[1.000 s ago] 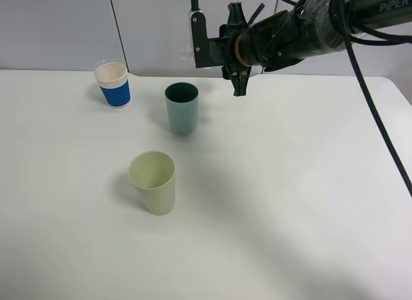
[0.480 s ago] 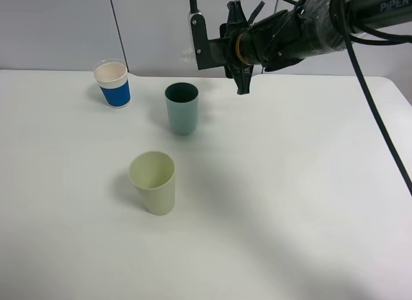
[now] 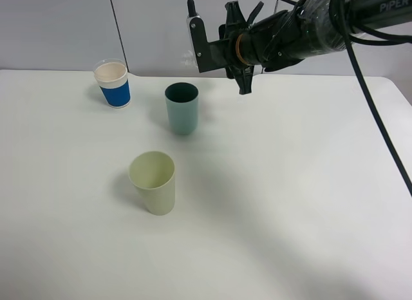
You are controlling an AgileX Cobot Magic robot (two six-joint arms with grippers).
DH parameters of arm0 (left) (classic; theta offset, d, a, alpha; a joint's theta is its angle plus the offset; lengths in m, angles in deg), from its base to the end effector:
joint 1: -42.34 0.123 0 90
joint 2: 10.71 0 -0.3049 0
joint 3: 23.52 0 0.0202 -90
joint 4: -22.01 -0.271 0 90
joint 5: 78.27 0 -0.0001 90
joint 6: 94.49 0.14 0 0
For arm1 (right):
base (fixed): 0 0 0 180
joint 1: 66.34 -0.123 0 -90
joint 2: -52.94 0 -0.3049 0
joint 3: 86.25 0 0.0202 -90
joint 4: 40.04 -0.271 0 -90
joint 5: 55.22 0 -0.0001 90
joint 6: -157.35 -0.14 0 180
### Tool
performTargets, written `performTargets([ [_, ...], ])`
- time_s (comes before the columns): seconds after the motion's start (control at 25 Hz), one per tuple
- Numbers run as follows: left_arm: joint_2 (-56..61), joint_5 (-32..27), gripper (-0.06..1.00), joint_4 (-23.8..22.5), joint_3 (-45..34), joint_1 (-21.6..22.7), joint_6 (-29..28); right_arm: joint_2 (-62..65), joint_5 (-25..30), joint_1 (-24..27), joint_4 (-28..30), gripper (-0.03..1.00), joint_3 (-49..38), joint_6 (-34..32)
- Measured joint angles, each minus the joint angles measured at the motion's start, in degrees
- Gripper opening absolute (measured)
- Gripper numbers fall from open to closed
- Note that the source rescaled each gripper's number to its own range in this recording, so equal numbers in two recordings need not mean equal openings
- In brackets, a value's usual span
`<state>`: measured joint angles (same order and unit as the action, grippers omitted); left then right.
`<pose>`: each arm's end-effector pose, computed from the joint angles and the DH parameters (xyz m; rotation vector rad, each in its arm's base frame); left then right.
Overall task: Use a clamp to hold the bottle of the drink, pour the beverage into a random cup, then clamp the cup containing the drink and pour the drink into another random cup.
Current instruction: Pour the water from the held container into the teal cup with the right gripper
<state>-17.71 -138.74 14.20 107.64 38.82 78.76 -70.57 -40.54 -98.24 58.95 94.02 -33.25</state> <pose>0.0360 0.0144 0.2678 -0.0636 2.0219 0.0493 0.4620 0.2462 0.1760 -1.8368 1.2310 -0.8414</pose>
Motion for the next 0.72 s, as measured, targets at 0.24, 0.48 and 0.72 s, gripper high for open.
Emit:
performTargets([
  [0.24,0.00,0.00,1.00,0.00,0.00,0.00,0.00,0.00,1.10,0.00,0.00,0.00,0.00,1.66],
  [0.48,0.00,0.00,1.00,0.00,0.00,0.00,0.00,0.00,1.23,0.00,0.00,0.00,0.00,4.50],
  [0.72,0.00,0.00,1.00,0.00,0.00,0.00,0.00,0.00,1.44,0.00,0.00,0.00,0.00,7.17],
])
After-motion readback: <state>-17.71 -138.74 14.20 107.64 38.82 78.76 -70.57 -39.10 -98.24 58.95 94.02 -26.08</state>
